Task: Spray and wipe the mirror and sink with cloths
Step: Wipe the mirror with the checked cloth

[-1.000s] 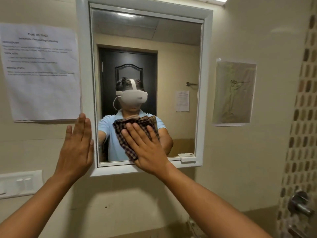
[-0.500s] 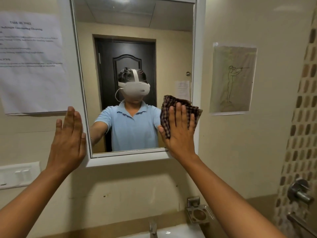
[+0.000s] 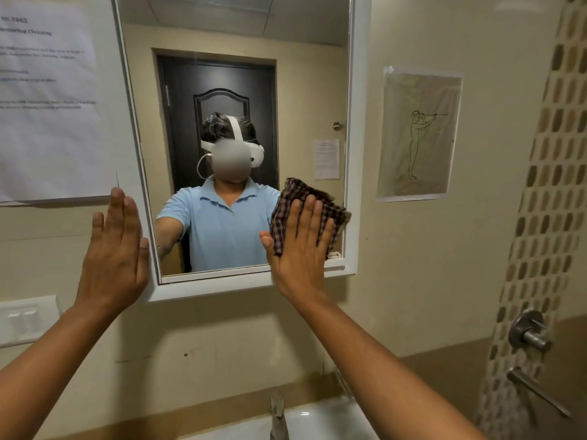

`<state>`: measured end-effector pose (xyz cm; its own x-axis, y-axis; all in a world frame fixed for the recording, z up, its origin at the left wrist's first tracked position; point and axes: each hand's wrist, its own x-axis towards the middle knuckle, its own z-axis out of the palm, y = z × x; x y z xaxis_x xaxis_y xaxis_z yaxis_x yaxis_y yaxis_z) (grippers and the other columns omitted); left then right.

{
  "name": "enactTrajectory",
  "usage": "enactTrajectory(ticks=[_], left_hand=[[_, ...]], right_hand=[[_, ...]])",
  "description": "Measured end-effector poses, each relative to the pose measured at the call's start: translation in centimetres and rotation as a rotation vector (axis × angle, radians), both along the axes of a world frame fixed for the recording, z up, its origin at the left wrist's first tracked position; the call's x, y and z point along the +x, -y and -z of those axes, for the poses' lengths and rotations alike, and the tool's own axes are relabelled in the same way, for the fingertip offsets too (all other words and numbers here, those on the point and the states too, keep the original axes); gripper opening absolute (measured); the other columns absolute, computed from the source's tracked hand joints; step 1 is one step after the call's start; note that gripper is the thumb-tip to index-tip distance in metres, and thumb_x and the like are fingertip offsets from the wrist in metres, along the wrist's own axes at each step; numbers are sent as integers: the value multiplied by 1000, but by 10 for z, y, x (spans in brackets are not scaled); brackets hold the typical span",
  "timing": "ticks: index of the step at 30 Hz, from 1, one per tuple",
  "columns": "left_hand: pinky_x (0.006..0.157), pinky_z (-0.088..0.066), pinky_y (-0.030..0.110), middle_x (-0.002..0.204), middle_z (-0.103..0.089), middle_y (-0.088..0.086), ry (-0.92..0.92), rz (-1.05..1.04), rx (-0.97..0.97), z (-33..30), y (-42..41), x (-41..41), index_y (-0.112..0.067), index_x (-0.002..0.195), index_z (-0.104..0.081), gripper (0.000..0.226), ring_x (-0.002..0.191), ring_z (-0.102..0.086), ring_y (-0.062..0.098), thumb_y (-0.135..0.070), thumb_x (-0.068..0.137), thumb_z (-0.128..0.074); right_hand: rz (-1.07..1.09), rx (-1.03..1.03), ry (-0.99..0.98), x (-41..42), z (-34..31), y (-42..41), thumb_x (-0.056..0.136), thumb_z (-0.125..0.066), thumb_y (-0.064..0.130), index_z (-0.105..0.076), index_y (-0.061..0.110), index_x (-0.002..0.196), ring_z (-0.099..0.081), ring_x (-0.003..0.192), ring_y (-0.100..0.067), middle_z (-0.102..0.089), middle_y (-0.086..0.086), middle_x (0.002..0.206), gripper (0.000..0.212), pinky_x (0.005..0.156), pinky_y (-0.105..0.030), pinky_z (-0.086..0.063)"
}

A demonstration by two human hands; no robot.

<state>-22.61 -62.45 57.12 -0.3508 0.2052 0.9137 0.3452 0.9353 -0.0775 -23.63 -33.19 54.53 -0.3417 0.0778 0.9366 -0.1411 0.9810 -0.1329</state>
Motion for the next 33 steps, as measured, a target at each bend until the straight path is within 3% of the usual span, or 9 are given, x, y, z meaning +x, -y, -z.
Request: enactTrajectory(ticks=[8,12,15,17,22,28,33], left_hand=[[125,-1,42,164,8,15,-9,29,-10,0,2,-3,-2,155,2,67,153,6,26,-25,98,-25],[124,-7,50,164,7,16,-23,35,-19,0,3,-3,0,155,0,66,153,4,27,-22,98,-27],[123,-8,51,164,4,19,-38,41,-30,1,4,-4,2,154,-2,65,153,1,29,-20,98,-27],[123,-8,51,163,0,21,-38,51,-44,-1,7,-4,4,154,-5,65,153,-1,30,-19,98,-28],[122,-11,53,163,-4,20,-28,47,-80,-2,10,-1,2,154,-10,63,153,-6,32,-19,99,-31],[122,-13,54,164,-4,17,-15,35,-195,1,28,2,-1,155,-12,60,153,-7,31,-21,101,-31],[123,-12,53,164,-4,14,-12,63,-179,1,31,3,-1,155,-12,63,153,-7,30,-18,99,-36]], right_hand=[[-30,127,35,-3,-7,-46,101,-21,57,-12,7,157,6,153,-27,-1,-15,166,76,123,-53,3],[31,54,41,-1,-1,-49,102,-19,56,-9,7,157,0,153,-31,-4,-18,165,75,122,-56,-3],[49,18,29,0,2,-24,102,-17,58,0,5,157,-3,153,-36,0,-19,165,78,122,-58,-4],[41,73,21,-2,4,-6,102,-27,57,1,6,156,-4,153,-37,3,-18,164,80,122,-59,-5],[-44,219,-14,-2,12,62,99,-44,52,-12,5,157,-2,153,-34,-5,-20,163,81,121,-59,-7],[-148,317,-11,2,-4,142,101,-31,54,-11,11,158,-2,154,-27,-2,-13,165,74,123,-53,2],[-171,333,-20,3,-24,162,102,-31,53,-14,12,158,-3,154,-25,-8,-11,166,71,123,-52,-2]])
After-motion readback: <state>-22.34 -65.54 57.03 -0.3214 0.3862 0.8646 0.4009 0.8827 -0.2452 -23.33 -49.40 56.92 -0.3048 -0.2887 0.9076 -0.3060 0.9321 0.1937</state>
